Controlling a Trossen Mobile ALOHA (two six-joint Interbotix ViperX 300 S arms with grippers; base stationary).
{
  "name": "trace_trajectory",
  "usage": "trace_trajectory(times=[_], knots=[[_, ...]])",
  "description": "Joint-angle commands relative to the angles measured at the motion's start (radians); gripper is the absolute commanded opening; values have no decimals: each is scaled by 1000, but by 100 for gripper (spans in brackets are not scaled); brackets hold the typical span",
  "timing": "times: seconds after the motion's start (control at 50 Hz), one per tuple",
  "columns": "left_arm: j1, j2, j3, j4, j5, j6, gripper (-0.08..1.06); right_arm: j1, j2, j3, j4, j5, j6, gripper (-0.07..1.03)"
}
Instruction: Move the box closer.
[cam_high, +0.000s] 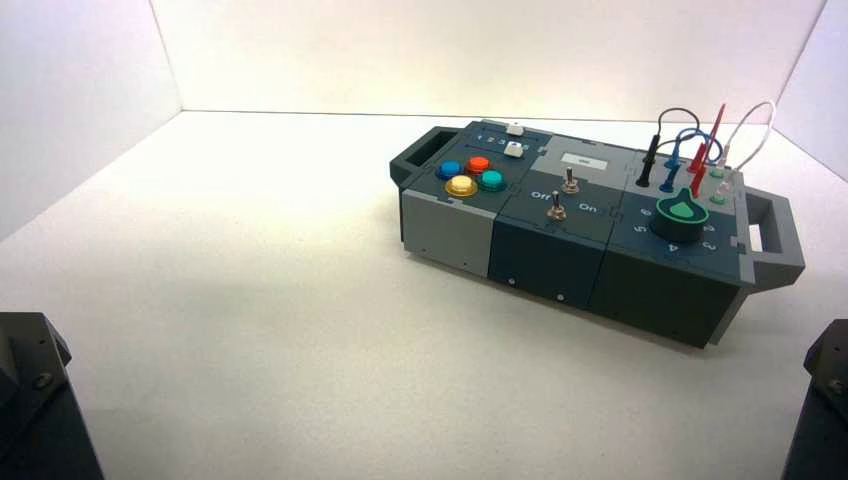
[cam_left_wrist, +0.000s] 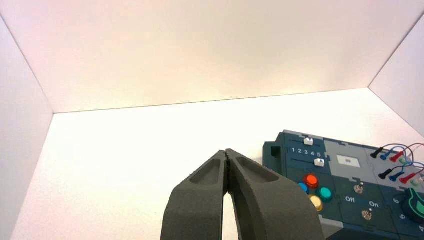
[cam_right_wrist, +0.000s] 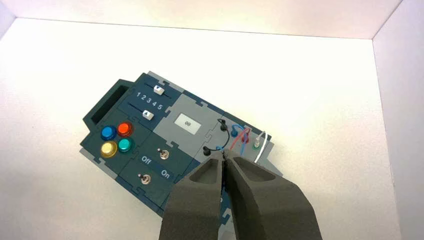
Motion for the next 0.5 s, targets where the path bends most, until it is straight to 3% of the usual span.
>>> trace_trajectory(times=[0.02, 0.36, 0.5], knots=[[5, 8, -18, 2, -6, 6, -3, 3, 12, -11, 3, -11, 2, -2], [5, 46, -29, -2, -5, 9, -3, 3, 17, -11, 3, -11, 2, -2], [-8, 169, -101, 0, -8, 21, -3, 3, 57, -20, 2, -3, 2, -2]])
